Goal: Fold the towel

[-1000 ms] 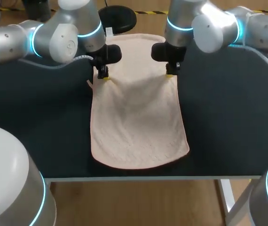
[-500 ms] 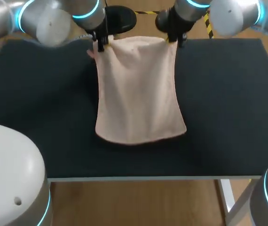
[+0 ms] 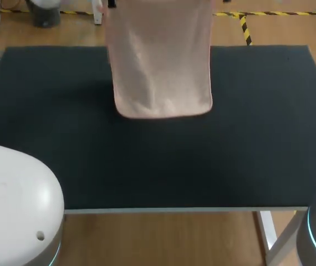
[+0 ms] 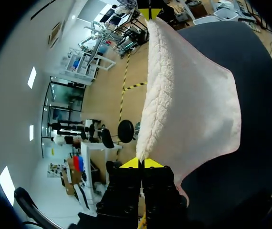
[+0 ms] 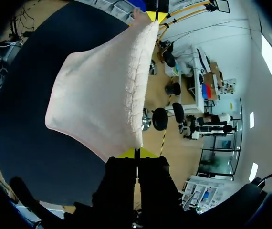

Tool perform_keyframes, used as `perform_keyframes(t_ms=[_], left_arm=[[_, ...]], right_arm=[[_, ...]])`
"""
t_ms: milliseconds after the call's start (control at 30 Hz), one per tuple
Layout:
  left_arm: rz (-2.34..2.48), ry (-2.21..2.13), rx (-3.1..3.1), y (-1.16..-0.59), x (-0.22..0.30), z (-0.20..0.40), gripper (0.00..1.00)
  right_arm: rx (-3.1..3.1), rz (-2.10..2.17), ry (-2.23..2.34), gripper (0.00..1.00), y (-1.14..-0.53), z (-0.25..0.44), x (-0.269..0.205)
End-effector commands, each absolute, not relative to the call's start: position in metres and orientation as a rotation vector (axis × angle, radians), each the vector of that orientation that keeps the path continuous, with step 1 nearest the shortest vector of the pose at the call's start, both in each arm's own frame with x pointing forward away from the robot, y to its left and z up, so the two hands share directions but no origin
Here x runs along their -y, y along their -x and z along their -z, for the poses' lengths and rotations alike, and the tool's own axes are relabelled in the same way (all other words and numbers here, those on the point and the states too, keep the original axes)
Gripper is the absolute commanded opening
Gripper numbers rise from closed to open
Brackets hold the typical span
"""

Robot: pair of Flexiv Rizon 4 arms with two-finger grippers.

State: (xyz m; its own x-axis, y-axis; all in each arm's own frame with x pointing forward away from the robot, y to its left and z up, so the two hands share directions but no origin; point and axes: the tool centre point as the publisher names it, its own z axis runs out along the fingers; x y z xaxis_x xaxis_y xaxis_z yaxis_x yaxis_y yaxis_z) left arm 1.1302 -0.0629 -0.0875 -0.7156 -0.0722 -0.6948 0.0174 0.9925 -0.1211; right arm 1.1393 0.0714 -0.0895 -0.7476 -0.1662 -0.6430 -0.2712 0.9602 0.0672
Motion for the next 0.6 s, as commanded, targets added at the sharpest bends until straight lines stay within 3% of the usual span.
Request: perform_keyframes(t_ms=[33, 367, 600], left_arm=[[0.078, 0.048, -2.359, -1.144, 0.069, 0.054, 0.0], [0.137, 0.008, -2.237, -1.191, 0.065, 0.002, 0.0], [0.143, -0.043, -2.279, -1.202, 0.076, 0.024, 0.0]], right_arm=[[-2.417, -0.197, 0.3, 0.0, -1.155, 0.055, -0.074], [-2.306, -0.116, 0.229, 0.0, -1.194, 0.012, -0.083], [-2.253, -0.087, 0.179, 0.0, -1.179, 0.027, -0.08]])
